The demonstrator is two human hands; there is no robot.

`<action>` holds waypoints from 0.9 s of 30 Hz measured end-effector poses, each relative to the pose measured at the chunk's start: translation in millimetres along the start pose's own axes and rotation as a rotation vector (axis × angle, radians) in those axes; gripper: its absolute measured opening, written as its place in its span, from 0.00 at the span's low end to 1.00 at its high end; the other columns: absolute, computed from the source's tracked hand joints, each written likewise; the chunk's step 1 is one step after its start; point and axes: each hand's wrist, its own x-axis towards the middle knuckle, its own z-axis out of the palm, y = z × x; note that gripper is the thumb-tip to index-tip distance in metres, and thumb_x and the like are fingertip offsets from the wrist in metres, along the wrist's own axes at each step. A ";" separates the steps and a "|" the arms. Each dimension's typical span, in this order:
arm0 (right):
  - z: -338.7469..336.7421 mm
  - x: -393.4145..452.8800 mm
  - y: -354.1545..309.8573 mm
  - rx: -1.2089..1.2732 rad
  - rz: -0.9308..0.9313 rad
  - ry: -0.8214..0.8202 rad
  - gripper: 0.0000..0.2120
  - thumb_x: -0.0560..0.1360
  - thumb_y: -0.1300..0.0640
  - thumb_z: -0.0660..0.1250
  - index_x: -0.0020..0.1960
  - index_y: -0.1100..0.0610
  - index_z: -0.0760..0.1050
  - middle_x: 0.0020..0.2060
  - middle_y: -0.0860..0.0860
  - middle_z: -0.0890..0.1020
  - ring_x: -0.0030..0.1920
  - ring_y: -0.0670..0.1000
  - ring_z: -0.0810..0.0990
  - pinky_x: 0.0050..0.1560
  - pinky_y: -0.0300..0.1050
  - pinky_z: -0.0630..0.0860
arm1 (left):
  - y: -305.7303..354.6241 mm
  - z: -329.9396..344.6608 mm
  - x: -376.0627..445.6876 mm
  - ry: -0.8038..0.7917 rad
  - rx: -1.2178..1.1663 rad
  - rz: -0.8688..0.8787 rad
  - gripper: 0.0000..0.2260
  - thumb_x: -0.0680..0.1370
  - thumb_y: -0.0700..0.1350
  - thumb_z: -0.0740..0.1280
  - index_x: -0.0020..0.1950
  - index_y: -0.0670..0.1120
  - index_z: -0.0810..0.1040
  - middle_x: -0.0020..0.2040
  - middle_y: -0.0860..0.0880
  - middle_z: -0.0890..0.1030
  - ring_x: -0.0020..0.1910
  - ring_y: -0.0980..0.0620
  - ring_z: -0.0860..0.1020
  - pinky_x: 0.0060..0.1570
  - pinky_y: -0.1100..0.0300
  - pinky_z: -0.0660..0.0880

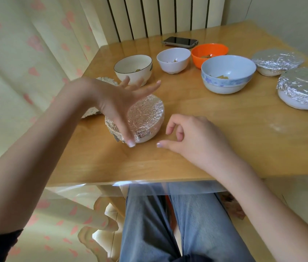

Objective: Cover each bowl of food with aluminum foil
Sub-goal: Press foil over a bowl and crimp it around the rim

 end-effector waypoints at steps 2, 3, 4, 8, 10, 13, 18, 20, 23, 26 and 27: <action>8.5 -3.0 -12.3 -0.032 0.004 0.041 0.20 0.66 0.32 0.68 0.44 0.47 0.72 0.31 0.43 0.74 0.37 0.46 0.76 0.34 0.42 0.70 | -6.5 2.0 0.9 -0.014 0.025 0.048 0.68 0.52 0.62 0.80 0.69 0.71 0.27 0.76 0.55 0.28 0.74 0.51 0.28 0.74 0.43 0.41; 12.6 -3.2 -17.6 -0.045 0.011 0.056 0.22 0.65 0.30 0.67 0.45 0.47 0.72 0.32 0.43 0.75 0.38 0.47 0.77 0.35 0.42 0.70 | -7.7 4.3 3.2 -0.006 0.024 0.072 0.67 0.55 0.59 0.82 0.70 0.72 0.28 0.77 0.55 0.29 0.75 0.51 0.29 0.74 0.44 0.42; 16.0 -2.6 -21.6 -0.053 0.019 0.074 0.23 0.65 0.28 0.66 0.45 0.47 0.72 0.34 0.44 0.77 0.38 0.48 0.78 0.35 0.42 0.71 | -8.7 6.8 6.2 0.008 0.020 0.103 0.65 0.57 0.57 0.83 0.71 0.73 0.31 0.77 0.55 0.31 0.76 0.51 0.31 0.75 0.44 0.43; 20.5 1.6 -26.0 -0.064 0.037 0.129 0.24 0.67 0.29 0.64 0.44 0.49 0.74 0.37 0.46 0.80 0.40 0.51 0.80 0.37 0.44 0.75 | -11.0 13.3 12.2 0.082 -0.036 0.194 0.59 0.60 0.54 0.83 0.74 0.73 0.42 0.79 0.58 0.42 0.78 0.55 0.45 0.74 0.53 0.55; 22.0 2.0 -27.5 -0.060 0.022 0.140 0.23 0.68 0.30 0.63 0.45 0.50 0.75 0.37 0.47 0.81 0.40 0.51 0.80 0.39 0.46 0.76 | -11.8 14.8 12.8 0.123 -0.053 0.219 0.57 0.60 0.53 0.83 0.74 0.71 0.46 0.77 0.58 0.49 0.76 0.55 0.53 0.69 0.59 0.60; 15.9 4.5 -25.0 -0.056 0.018 0.106 0.20 0.69 0.31 0.65 0.43 0.49 0.74 0.36 0.46 0.80 0.39 0.50 0.79 0.36 0.43 0.74 | -10.1 15.1 12.5 0.145 -0.079 0.220 0.55 0.60 0.54 0.82 0.75 0.69 0.48 0.74 0.58 0.55 0.73 0.55 0.59 0.66 0.60 0.63; -0.3 3.2 -4.5 0.054 -0.206 0.201 0.09 0.71 0.47 0.72 0.45 0.47 0.73 0.37 0.41 0.73 0.37 0.44 0.72 0.35 0.44 0.72 | -10.2 17.4 11.3 0.140 -0.108 0.184 0.57 0.61 0.56 0.81 0.76 0.69 0.44 0.77 0.58 0.50 0.77 0.53 0.54 0.70 0.57 0.60; 3.0 2.5 -2.7 0.145 -0.367 0.278 0.09 0.72 0.55 0.71 0.52 0.49 0.79 0.44 0.42 0.75 0.42 0.45 0.72 0.38 0.45 0.74 | -9.3 18.1 10.5 0.147 -0.109 0.176 0.56 0.62 0.57 0.81 0.76 0.68 0.44 0.77 0.57 0.52 0.77 0.52 0.55 0.71 0.55 0.60; 15.5 8.8 -1.9 0.162 -0.491 0.285 0.09 0.74 0.55 0.69 0.53 0.51 0.83 0.45 0.46 0.78 0.47 0.51 0.74 0.40 0.51 0.76 | -6.5 16.9 9.3 0.138 -0.104 0.156 0.56 0.61 0.57 0.81 0.77 0.67 0.44 0.75 0.57 0.55 0.75 0.53 0.58 0.70 0.55 0.63; 21.0 18.4 -4.1 0.231 -0.458 0.271 0.06 0.73 0.55 0.70 0.49 0.52 0.84 0.42 0.45 0.78 0.46 0.48 0.73 0.40 0.49 0.75 | -5.2 14.9 9.2 0.126 -0.087 0.143 0.57 0.62 0.57 0.81 0.77 0.67 0.43 0.76 0.56 0.53 0.76 0.52 0.57 0.70 0.55 0.62; 21.8 21.0 -4.1 0.257 -0.449 0.240 0.05 0.72 0.55 0.71 0.47 0.51 0.84 0.41 0.44 0.78 0.46 0.47 0.73 0.40 0.45 0.74 | -4.9 14.8 9.4 0.121 -0.083 0.138 0.57 0.62 0.57 0.80 0.77 0.67 0.43 0.76 0.55 0.52 0.76 0.52 0.57 0.71 0.55 0.61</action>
